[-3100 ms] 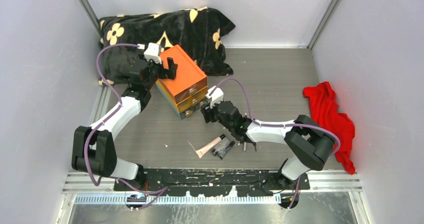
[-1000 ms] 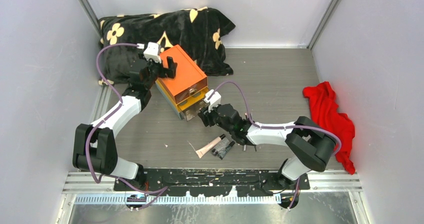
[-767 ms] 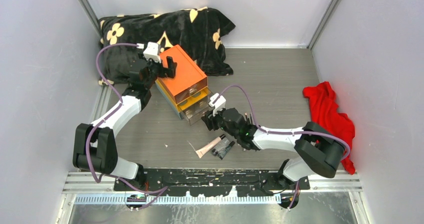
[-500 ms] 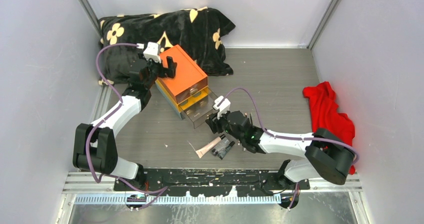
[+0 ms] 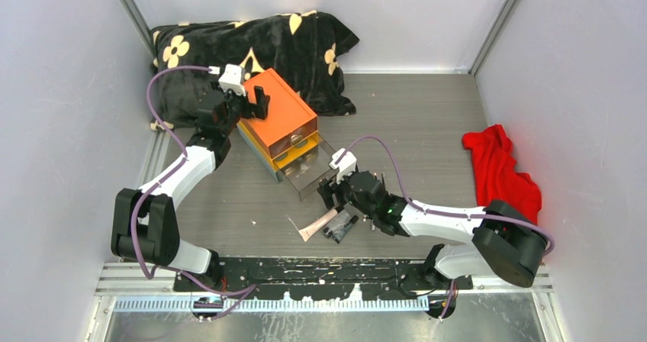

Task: Organize the makeup
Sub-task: Open the drawer in the storage box.

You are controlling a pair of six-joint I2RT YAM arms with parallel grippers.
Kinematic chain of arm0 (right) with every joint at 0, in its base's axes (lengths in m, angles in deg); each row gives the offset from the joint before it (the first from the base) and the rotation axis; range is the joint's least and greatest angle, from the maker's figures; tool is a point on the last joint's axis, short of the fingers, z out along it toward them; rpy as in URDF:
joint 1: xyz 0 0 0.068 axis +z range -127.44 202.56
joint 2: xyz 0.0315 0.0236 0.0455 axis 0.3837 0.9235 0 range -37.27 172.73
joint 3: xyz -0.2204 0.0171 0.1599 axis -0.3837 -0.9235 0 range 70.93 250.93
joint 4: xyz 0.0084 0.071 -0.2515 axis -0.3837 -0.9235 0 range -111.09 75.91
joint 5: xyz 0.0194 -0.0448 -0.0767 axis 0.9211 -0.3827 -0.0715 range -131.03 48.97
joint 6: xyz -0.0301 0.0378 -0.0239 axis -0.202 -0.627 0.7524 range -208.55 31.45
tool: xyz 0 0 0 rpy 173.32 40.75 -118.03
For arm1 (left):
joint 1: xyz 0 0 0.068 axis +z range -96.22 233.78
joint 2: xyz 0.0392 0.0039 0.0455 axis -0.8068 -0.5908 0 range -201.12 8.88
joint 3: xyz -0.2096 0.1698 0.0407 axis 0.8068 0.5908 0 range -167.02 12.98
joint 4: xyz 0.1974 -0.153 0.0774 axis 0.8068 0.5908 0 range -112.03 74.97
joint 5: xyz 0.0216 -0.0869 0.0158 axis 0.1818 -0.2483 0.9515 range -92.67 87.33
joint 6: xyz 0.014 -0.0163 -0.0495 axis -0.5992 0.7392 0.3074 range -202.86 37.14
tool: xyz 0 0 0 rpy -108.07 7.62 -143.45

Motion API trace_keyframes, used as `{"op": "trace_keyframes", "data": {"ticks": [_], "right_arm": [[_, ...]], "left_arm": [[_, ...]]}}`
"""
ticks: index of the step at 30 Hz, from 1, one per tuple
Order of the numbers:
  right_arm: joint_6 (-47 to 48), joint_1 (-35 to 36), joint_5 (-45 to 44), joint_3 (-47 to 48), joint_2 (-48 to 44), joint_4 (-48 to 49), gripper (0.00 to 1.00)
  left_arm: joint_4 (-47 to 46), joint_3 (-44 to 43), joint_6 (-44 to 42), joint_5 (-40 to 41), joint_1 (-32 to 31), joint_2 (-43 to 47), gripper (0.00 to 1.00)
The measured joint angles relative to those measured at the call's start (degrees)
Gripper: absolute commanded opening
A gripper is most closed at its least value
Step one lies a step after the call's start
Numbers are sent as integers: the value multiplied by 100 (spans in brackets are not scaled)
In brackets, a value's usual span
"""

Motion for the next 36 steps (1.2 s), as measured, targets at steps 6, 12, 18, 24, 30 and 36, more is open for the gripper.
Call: {"op": "trace_keyframes", "data": {"ticks": [6,12,18,24,30,36], "right_arm": [[15,-17,-162,74,116,-168,82],[87,-17,-227,282,13,-621,82],[181,-15,-457,400,-490,-1375,87],[186,-35,-811,431,-1147,-2100,88],[31,-35,-1126,431,-1392,-2743,99],[-205,-61,-2065,433,-2175,-3187,100]], "left_arm": [[-2,-4,-2,4,0,-9,97],[-2,-31,-4,15,0,-39,97],[7,-70,-2,20,11,-72,98],[31,-107,0,31,11,-98,98],[55,-120,-2,33,11,-96,98],[164,-120,0,35,13,-33,98]]}}
